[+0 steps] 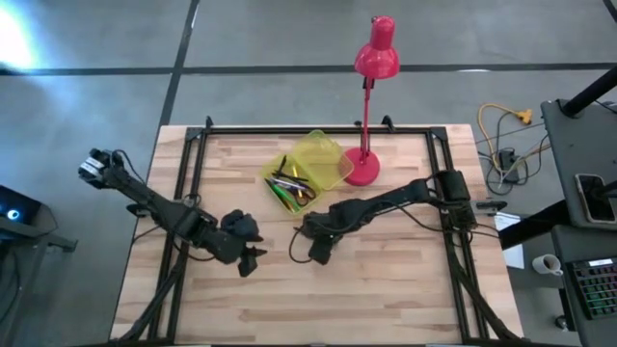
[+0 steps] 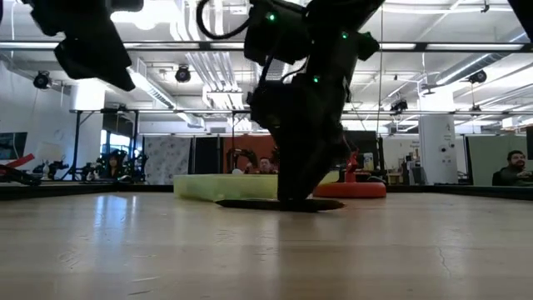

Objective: Pick & place school supplies into a supply box
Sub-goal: Put the brown pen into the yellow supply box

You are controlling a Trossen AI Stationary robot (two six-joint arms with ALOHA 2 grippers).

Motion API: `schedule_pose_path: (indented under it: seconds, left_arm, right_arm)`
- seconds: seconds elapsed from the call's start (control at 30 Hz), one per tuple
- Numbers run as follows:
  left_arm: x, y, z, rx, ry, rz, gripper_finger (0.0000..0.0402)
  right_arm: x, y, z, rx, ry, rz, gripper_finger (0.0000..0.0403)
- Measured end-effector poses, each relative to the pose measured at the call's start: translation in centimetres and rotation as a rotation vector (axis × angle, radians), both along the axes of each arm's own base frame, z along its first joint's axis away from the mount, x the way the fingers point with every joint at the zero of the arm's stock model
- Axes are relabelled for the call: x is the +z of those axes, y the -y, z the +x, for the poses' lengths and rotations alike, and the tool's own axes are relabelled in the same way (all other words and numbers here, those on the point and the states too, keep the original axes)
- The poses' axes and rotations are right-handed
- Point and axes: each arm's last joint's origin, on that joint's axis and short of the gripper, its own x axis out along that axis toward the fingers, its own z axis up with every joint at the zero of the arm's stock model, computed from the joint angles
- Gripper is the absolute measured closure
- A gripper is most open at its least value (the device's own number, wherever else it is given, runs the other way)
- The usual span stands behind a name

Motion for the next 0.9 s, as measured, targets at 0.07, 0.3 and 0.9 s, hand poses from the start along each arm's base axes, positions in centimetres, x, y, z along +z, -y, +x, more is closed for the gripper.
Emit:
schedule_pose_path:
  seconds: [0.07,0.3,0.9]
  left_arm:
    - [-0.1,0.2,-0.1,-0.004,0.0,-0.005,0.0227]
    - [0.6,0.3,0.2,-0.015,0.032,-0.01,0.0227]
    - [0.8,0.3,0.2,-0.01,0.04,0.012,0.0227]
  right_arm:
    - [0.3,-0.3,0.3,0.025,0.028,0.1,0.0238]
    - [0.4,-1.6,0.2,0.056,0.012,0.235,0.0254]
    - [-1.7,-4.0,1.3,-0.163,0.0,-0.042,0.0254]
